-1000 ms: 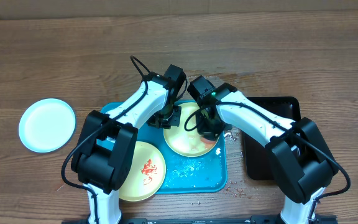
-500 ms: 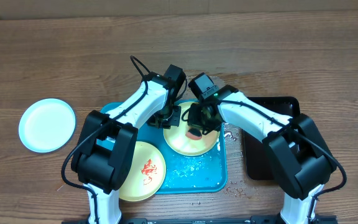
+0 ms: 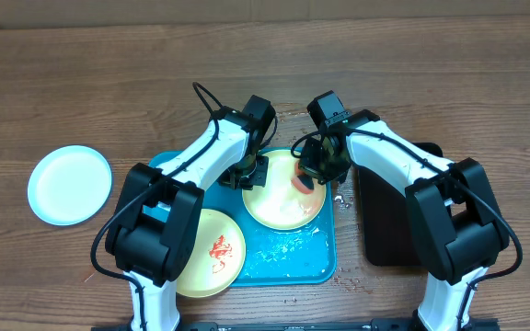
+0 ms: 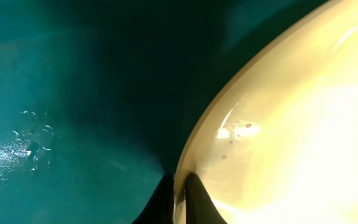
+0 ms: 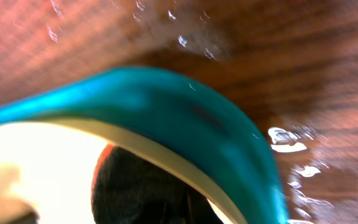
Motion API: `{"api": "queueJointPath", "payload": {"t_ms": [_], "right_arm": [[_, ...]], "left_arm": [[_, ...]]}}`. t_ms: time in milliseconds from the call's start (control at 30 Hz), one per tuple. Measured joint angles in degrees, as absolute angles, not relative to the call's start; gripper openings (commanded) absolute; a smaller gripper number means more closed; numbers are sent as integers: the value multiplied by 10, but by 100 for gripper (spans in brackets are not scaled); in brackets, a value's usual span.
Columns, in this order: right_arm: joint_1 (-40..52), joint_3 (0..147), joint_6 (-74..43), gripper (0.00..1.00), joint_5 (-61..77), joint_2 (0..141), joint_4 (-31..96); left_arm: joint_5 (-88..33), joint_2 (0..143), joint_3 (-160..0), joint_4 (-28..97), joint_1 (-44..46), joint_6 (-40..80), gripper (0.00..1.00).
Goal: Clean dirty plates on tray and stack at the side
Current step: 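Scrub the yellow plate with the sponge while the left gripper holds it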
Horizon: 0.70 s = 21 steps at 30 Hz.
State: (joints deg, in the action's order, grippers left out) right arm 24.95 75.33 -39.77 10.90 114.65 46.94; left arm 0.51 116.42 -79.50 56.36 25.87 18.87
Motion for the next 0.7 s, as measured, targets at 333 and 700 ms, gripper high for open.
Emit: {"api": "queueJointPath", "payload": {"t_ms": [333, 700], "right_arm": [[254, 755, -208, 4, 146, 1146, 536], [334, 748, -195, 4, 77, 1138, 527]], "left_arm": [[2, 1164, -795, 560, 259, 188, 4], [3, 1164, -795, 562, 259, 182, 4]]}}
